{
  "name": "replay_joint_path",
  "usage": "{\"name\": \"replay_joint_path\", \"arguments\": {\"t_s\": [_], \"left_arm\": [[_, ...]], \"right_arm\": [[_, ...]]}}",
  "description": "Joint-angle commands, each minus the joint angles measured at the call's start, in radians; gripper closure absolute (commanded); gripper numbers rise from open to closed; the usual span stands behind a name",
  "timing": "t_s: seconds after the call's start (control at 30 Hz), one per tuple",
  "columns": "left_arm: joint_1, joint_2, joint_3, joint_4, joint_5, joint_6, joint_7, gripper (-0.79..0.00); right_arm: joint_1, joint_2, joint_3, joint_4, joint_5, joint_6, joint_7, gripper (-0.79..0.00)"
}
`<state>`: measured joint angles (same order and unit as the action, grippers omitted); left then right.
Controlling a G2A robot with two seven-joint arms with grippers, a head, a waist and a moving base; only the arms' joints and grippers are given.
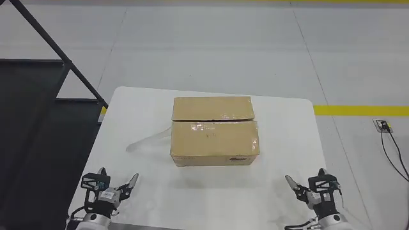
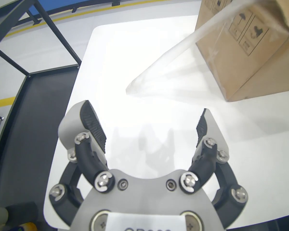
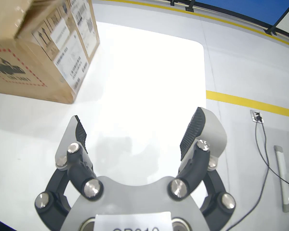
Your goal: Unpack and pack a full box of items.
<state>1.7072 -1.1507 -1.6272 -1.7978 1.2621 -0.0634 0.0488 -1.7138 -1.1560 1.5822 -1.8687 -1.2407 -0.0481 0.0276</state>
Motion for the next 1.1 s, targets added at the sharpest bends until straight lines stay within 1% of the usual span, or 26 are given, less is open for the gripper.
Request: {"name": "replay_joint_path", "arguments": {"t_s": [0.0, 0.1, 0.17, 0.23, 0.33, 0.37, 0.4, 0.43, 0.77, 0.8, 0.87, 0.97, 1.07], "left_arm": [[-0.021, 0.001, -0.014, 0.003, -0.037, -0.036, 0.005, -0.785], [-0.064, 0.002, -0.024, 0.008, -0.073, -0.092, 0.018, -0.785], [-0.100, 0.002, -0.025, 0.022, -0.148, -0.148, 0.010, -0.785], [-0.137, 0.002, -0.023, 0.032, -0.182, -0.189, -0.003, -0.785], [-0.178, 0.002, -0.013, 0.039, -0.225, -0.227, -0.015, -0.785], [-0.186, 0.001, -0.010, 0.039, -0.239, -0.226, -0.019, -0.785], [-0.191, 0.000, -0.011, 0.035, -0.243, -0.204, -0.027, -0.785], [-0.191, -0.001, -0.010, 0.033, -0.239, -0.195, -0.030, -0.785], [-0.191, -0.001, -0.010, 0.033, -0.239, -0.195, -0.030, -0.785], [-0.190, -0.002, -0.007, 0.035, -0.254, -0.196, -0.033, -0.785], [-0.209, -0.004, 0.002, 0.046, -0.303, -0.197, -0.056, -0.785], [-0.245, -0.004, 0.016, 0.057, -0.315, -0.217, -0.077, -0.785], [-0.283, -0.005, 0.029, 0.071, -0.303, -0.220, -0.082, -0.785]], "right_arm": [[0.016, -0.002, -0.011, -0.024, 0.041, -0.025, 0.019, -0.785], [0.063, -0.006, -0.031, -0.043, 0.119, -0.055, 0.065, -0.785], [0.112, -0.009, -0.047, -0.044, 0.143, -0.028, 0.105, -0.785], [0.157, -0.015, -0.077, -0.045, 0.173, -0.014, 0.127, -0.785], [0.226, -0.022, -0.098, -0.036, 0.228, 0.019, 0.156, -0.785], [0.246, -0.024, -0.104, -0.031, 0.227, 0.054, 0.162, -0.785], [0.261, -0.026, -0.115, -0.033, 0.201, 0.080, 0.176, -0.785], [0.265, -0.026, -0.118, -0.034, 0.187, 0.087, 0.180, -0.785], [0.265, -0.026, -0.118, -0.034, 0.187, 0.087, 0.180, -0.785], [0.263, -0.027, -0.121, -0.036, 0.214, 0.074, 0.176, -0.785], [0.269, -0.028, -0.114, -0.029, 0.313, 0.000, 0.174, -0.785], [0.329, -0.031, -0.104, 0.013, 0.466, -0.076, 0.209, -0.785], [0.409, -0.031, -0.094, 0.087, 0.640, -0.160, 0.290, -0.785]]}}
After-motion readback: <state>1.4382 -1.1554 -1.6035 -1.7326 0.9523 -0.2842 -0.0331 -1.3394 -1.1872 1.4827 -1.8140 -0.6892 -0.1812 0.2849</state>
